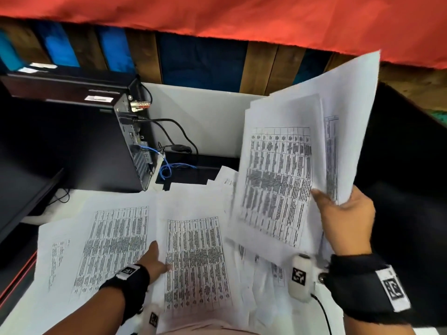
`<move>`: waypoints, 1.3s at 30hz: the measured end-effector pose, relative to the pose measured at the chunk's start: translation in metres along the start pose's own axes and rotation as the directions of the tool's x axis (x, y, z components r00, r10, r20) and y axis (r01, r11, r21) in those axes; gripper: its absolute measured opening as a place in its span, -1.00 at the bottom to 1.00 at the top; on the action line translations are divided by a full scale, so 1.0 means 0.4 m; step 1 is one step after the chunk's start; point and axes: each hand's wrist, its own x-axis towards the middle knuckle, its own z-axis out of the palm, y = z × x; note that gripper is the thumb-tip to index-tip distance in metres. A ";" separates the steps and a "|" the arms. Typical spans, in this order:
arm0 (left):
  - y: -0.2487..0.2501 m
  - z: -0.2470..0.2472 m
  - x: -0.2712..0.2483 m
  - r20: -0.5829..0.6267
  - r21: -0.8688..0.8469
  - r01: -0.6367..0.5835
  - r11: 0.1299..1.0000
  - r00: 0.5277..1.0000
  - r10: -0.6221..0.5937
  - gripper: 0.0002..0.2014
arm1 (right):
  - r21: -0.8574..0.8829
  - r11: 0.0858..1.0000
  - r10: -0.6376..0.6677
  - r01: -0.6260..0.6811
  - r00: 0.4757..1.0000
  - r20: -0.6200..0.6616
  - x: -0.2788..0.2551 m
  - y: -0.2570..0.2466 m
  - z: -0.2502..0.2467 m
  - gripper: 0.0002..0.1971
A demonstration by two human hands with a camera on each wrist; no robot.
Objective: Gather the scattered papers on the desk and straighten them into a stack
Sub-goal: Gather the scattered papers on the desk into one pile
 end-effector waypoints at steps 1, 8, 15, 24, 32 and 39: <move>0.000 0.000 0.000 -0.004 0.011 -0.001 1.000 1.000 0.001 -0.08 | -0.006 1.000 0.009 -0.009 1.000 0.021 -0.004 0.007 0.010 -0.78; 0.017 0.004 -0.008 -0.058 -0.071 -0.007 0.997 0.998 0.003 -0.34 | -0.203 0.955 0.275 -0.216 0.901 0.336 -0.093 0.111 0.160 -0.66; -0.008 0.010 0.030 -0.090 -0.187 -0.023 0.982 0.996 0.006 -0.17 | -0.334 0.836 0.539 -0.435 0.763 0.357 -0.213 0.294 0.273 -0.39; -0.046 0.008 0.067 -0.042 -0.141 0.006 0.990 0.999 -0.012 -0.22 | -0.594 0.773 0.585 -0.223 0.613 0.531 -0.259 0.328 0.314 -0.48; -0.020 0.019 0.035 -0.052 -0.027 -0.011 1.000 0.999 0.010 -0.17 | -0.589 0.806 0.456 -0.054 0.691 0.561 -0.242 0.365 0.282 -0.51; -0.020 0.016 0.026 -0.060 -0.040 -0.040 0.998 0.998 0.037 -0.13 | -0.484 0.742 0.629 -0.464 0.731 0.264 -0.165 0.427 0.257 -0.30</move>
